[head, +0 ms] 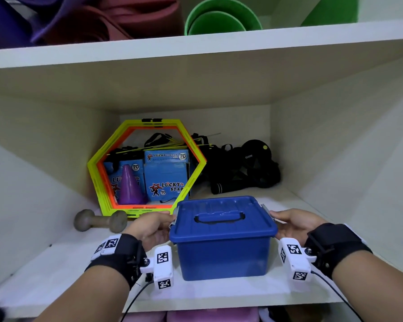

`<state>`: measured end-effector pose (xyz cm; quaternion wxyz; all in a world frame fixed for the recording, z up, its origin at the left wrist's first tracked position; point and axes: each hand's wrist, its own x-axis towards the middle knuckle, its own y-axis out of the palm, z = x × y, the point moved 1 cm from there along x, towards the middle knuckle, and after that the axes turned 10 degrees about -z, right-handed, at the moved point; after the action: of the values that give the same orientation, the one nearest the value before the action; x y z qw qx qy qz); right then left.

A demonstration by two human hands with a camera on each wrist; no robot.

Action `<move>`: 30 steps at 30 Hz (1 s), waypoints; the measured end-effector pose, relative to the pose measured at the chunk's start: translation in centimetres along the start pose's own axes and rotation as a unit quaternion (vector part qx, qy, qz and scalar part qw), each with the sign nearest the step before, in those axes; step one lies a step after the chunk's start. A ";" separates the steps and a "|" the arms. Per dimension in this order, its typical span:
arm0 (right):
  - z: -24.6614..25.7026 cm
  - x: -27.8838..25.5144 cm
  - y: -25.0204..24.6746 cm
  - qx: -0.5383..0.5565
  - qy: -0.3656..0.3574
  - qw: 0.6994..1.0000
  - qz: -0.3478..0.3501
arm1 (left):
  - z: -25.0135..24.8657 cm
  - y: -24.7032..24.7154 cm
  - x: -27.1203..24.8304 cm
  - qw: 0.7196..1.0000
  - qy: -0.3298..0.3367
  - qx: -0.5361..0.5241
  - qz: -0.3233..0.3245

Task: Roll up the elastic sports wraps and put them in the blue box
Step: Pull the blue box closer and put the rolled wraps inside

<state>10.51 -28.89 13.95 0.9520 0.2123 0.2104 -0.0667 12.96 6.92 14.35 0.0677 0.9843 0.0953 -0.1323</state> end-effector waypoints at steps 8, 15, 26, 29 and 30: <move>0.6 0.0 0.3 -0.052 -0.014 0.998 -0.008 | -0.1 1.6 0.2 0.998 0.004 0.060 0.016; 0.6 0.8 0.7 -0.088 -0.044 0.995 -0.025 | 0.1 2.5 0.3 0.996 0.066 0.061 -0.030; 0.9 0.8 2.2 -0.223 -0.104 0.966 -0.075 | 0.5 2.2 0.4 0.994 0.089 0.059 -0.038; 0.8 1.1 2.6 -0.233 -0.142 0.957 -0.096 | 0.8 2.1 0.9 0.993 0.097 0.049 -0.039; 0.6 1.1 2.7 -0.232 -0.147 0.957 -0.098 | 0.8 2.1 0.8 0.993 0.099 0.049 -0.042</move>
<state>12.28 -26.77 15.04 0.9842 -0.0481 0.0975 -0.1397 14.00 4.92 13.60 0.0039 0.9898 0.1360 -0.0418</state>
